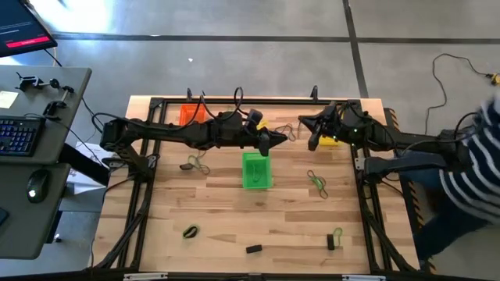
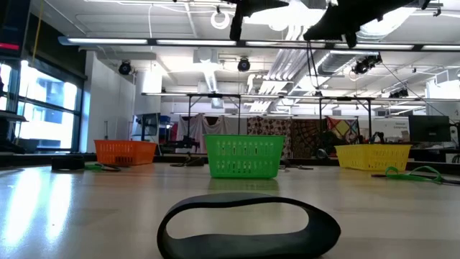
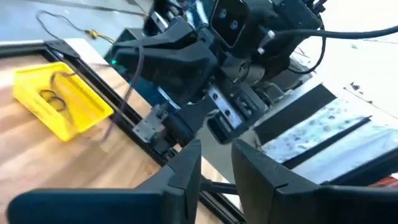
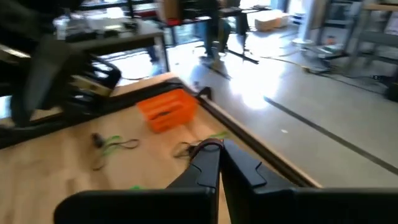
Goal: Sort rubber bands into baskets
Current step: Put the purple rubber band into the yellow bin
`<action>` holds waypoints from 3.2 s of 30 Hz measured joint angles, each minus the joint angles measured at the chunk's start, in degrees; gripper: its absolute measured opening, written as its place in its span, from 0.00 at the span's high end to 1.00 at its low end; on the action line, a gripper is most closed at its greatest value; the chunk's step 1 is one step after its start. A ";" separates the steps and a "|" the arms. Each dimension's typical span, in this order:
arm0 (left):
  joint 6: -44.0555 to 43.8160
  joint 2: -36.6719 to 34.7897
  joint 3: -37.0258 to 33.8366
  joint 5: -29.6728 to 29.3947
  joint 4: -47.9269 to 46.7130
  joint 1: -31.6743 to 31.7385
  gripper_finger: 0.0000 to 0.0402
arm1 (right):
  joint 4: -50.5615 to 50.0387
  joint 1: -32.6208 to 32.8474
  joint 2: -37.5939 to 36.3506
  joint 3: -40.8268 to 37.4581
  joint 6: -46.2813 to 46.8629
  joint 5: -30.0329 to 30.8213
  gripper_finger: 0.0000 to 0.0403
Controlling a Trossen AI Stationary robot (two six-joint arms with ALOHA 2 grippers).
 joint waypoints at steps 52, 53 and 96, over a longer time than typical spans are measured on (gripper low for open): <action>12.68 0.00 0.05 -3.12 -26.98 1.11 0.78 | -35.19 -29.23 13.28 0.00 17.17 10.78 1.00; 12.70 -0.02 0.05 -3.21 -27.60 1.11 0.78 | -35.20 -29.32 13.66 0.00 17.17 10.65 1.00; 12.68 -0.02 0.02 -3.42 -29.46 1.11 0.78 | -34.51 -38.84 24.05 0.00 7.90 -0.54 1.00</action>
